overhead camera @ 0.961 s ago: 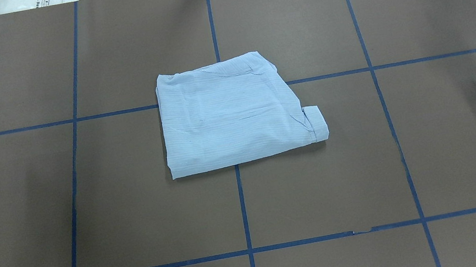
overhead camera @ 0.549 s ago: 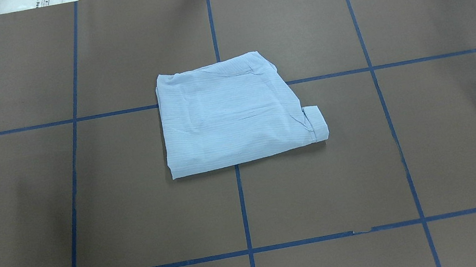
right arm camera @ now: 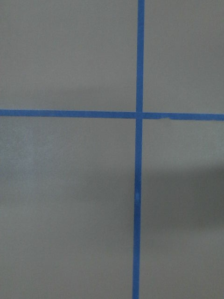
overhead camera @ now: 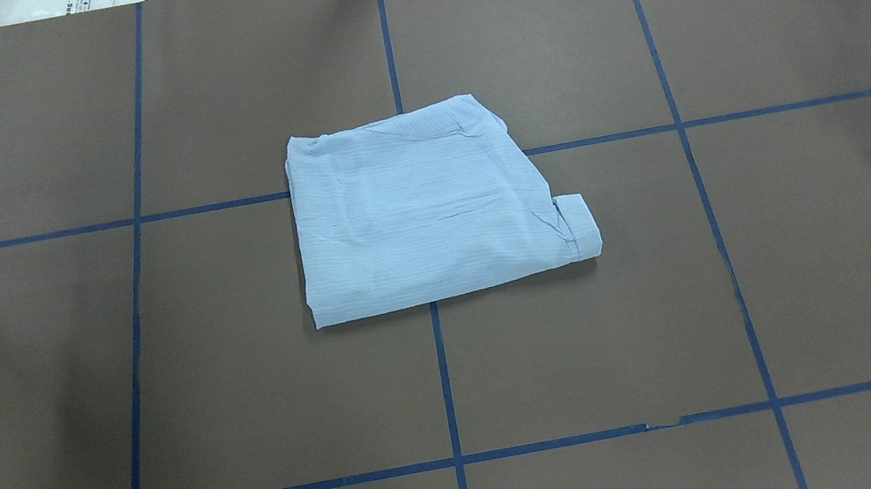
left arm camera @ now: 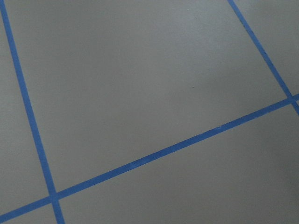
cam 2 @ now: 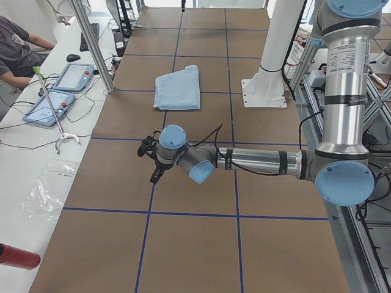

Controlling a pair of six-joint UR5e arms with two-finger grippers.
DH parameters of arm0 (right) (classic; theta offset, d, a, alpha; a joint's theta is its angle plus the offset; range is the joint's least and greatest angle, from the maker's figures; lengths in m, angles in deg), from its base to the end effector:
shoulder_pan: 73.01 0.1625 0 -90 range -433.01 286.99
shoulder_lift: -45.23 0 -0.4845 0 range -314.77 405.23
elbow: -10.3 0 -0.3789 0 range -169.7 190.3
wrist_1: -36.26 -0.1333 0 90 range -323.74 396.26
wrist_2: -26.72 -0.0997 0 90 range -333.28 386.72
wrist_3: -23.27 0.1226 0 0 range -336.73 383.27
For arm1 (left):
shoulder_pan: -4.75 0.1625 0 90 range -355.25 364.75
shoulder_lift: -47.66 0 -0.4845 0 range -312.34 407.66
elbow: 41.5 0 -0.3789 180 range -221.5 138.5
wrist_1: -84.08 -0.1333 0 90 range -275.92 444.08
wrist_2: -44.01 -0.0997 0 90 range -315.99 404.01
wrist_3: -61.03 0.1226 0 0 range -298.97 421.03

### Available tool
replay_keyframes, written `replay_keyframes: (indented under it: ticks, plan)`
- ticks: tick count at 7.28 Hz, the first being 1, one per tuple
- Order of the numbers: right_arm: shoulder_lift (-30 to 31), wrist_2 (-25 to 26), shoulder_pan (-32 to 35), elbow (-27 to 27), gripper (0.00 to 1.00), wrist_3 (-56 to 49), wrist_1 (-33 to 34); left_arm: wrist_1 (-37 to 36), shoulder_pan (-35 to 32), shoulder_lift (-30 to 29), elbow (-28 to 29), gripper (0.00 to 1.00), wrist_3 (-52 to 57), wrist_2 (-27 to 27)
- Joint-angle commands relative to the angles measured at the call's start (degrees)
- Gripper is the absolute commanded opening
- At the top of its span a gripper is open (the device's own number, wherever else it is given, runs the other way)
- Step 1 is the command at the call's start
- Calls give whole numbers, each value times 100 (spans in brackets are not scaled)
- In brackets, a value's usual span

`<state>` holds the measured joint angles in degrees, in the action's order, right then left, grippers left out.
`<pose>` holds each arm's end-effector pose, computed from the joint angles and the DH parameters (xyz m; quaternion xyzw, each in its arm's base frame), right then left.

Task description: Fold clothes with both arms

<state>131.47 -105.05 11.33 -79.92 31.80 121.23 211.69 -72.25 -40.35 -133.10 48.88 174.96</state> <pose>-0.0002 -0.5251 0.6944 0.0289 -0.3617 -0.0047 0.9318 0.0603 -0.4966 0.6627 0.2196 0.3886 0.1182 0.8870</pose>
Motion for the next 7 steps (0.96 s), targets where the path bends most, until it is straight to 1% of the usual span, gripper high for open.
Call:
replay_keyframes:
  ticks: [1, 2, 3, 4, 6, 7]
  plan:
    - [147, 2, 204, -56, 100, -684, 266, -375, -209, -6, 38, 100, 204, -140]
    - [156, -16, 223, -74, 100, -685, 266, -803, -366, -163, -14, 100, 213, -88]
    - [165, -68, 249, -83, 100, -676, 266, -1060, -568, -234, -24, 100, 543, -70]
    - [165, -156, 249, -91, 100, -676, 266, -1454, -761, -287, -59, 100, 738, 218]
    - [156, -174, 241, -100, 100, -659, 266, -1564, -816, -305, -234, 100, 740, 308]
    - [182, -174, 241, -100, 100, -633, 205, -1538, -833, -131, -313, 100, 740, 335]
